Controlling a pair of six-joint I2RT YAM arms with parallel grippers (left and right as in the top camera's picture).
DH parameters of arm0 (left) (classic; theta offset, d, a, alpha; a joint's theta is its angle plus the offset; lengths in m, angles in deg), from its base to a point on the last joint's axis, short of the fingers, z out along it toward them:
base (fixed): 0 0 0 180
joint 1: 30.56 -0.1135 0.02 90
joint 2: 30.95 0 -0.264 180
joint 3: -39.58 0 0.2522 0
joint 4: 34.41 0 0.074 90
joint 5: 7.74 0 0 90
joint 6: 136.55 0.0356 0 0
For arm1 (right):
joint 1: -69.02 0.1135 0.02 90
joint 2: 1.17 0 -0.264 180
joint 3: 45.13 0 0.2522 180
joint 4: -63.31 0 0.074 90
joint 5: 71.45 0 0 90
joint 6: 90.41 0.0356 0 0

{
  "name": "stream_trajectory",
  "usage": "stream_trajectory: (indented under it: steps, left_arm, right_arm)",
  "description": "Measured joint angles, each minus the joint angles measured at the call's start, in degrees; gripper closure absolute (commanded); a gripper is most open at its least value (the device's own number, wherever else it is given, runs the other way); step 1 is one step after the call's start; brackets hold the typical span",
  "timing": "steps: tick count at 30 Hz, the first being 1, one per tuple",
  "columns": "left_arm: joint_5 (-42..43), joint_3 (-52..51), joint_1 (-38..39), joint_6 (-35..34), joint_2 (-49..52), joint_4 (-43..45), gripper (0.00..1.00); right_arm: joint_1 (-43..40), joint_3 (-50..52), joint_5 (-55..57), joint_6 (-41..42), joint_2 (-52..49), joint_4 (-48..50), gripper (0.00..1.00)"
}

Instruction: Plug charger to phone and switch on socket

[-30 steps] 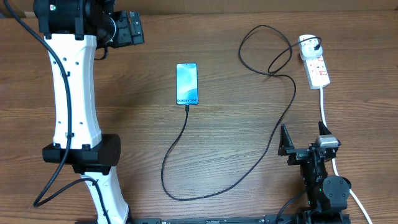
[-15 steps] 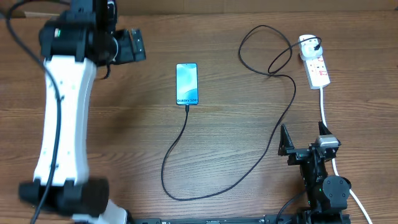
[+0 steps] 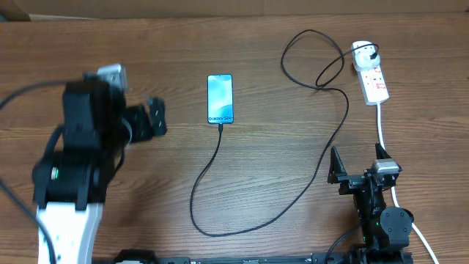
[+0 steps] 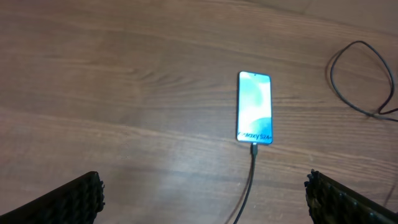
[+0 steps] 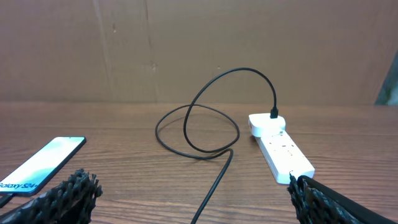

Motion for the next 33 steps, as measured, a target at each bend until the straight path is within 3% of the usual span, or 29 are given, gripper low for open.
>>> stream_trajectory:
  steps: [14,20,33]
  left_arm:
    - [0.79,-22.43,-7.08,0.00,-31.52,3.06,0.00]
    - [1.64,-27.69,-7.37,0.09,-37.68,6.58,0.00]
    - [9.88,-46.05,-7.37,3.48,-48.76,33.07,0.00]
  right_arm:
    - [0.00,0.00,0.00,-0.04,0.00,0.02,0.00]
    - [0.00,0.00,0.00,-0.02,0.00,0.00,0.00]
    - [0.00,0.00,0.02,-0.04,0.00,-0.02,0.00]
